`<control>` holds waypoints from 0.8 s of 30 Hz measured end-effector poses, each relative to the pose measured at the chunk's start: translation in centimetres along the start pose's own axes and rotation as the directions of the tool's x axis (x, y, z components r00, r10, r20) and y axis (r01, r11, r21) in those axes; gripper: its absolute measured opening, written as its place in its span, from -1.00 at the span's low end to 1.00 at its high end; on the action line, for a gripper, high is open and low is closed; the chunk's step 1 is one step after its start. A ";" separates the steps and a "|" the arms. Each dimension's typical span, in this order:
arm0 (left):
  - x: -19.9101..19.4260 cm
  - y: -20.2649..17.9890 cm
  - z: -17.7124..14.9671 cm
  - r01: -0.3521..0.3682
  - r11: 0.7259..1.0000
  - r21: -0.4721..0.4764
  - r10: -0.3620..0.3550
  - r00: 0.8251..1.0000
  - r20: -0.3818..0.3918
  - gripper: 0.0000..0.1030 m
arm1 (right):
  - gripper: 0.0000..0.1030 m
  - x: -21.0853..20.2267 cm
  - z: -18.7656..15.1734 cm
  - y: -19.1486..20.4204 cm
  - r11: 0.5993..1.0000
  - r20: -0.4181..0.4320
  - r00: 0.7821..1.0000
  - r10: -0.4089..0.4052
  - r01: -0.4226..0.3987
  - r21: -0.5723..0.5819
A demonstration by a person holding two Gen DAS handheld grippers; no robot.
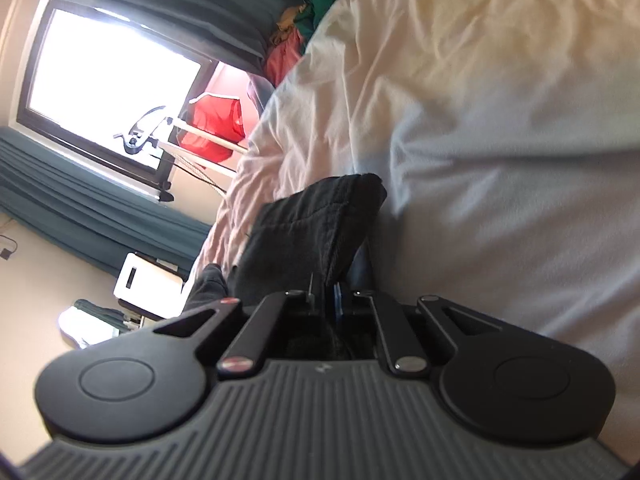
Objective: Fold clothes
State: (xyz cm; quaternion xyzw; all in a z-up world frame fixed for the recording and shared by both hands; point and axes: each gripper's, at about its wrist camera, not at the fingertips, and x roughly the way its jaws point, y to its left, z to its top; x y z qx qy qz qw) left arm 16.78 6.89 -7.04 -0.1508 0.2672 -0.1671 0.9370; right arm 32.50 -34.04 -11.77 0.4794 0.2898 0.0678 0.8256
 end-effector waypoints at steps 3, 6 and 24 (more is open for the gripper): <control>-0.9 -0.4 0.0 0.154 0.988 -0.026 -0.153 0.987 0.057 -0.93 | -0.86 -4.3 2.0 0.7 0.999 0.126 0.991 0.035 -0.038 0.014; -0.8 -2.5 -0.4 0.167 0.984 0.056 -0.170 0.984 0.053 -0.90 | -0.86 -9.3 3.5 0.2 1.000 0.246 0.969 0.002 -0.003 0.006; -4.4 -4.4 -2.7 0.048 0.994 0.094 -0.037 0.993 -0.112 0.50 | -0.82 -16.5 2.0 -9.7 0.923 0.109 0.984 -0.138 0.088 0.374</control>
